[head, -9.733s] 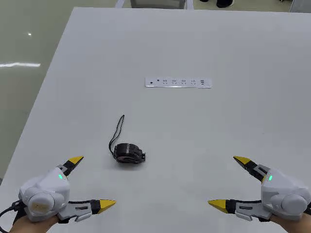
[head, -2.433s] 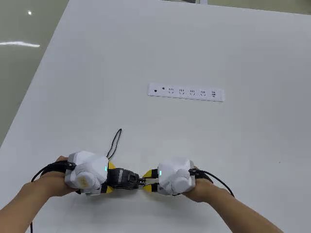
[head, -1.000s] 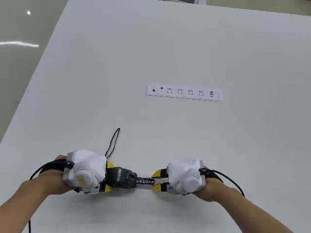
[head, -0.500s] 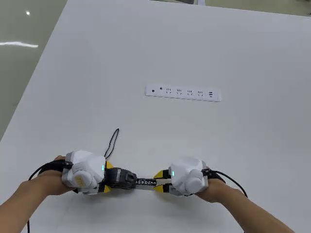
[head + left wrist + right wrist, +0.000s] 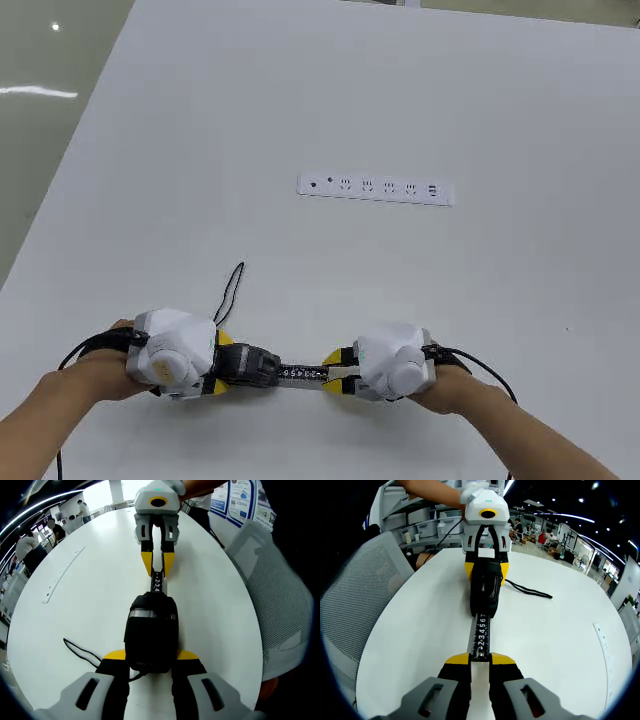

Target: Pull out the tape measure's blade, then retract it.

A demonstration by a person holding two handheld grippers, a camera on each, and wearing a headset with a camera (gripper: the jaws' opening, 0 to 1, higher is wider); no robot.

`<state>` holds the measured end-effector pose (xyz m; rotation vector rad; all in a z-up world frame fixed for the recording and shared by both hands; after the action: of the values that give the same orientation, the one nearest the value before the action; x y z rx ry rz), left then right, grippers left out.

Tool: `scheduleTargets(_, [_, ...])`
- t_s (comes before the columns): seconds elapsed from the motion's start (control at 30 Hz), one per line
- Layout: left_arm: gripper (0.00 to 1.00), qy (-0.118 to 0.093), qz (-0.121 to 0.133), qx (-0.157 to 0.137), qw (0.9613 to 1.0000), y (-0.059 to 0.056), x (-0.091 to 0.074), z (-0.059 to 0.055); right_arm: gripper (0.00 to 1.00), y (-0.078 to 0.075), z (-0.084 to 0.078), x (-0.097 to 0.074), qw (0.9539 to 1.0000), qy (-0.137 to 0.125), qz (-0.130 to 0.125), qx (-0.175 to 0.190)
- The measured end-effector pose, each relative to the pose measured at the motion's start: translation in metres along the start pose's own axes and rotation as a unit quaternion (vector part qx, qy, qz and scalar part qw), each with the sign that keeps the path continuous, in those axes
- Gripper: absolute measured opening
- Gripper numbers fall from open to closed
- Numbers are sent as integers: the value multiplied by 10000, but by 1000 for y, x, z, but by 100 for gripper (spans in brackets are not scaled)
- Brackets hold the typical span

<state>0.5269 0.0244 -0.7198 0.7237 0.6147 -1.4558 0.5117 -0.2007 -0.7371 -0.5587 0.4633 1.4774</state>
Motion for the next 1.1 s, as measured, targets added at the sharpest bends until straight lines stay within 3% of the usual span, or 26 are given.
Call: scheduleTargets(1.1, [28, 3, 6, -9, 10000, 0, 0, 1, 11, 1, -9, -13, 10000, 26, -4, 40])
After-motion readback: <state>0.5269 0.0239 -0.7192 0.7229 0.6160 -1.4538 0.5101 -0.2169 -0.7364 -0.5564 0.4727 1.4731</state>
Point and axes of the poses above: the centre of the closed fingertips' face, and the gripper's own axes: x roughly forward along the fingers, y roughly to its left, z roughly out of its top, the point moved 9 cm from there along -x, roughly backward along the fingers, and after that the axes turned 8 degrees about -y, right-handed, at the moved point
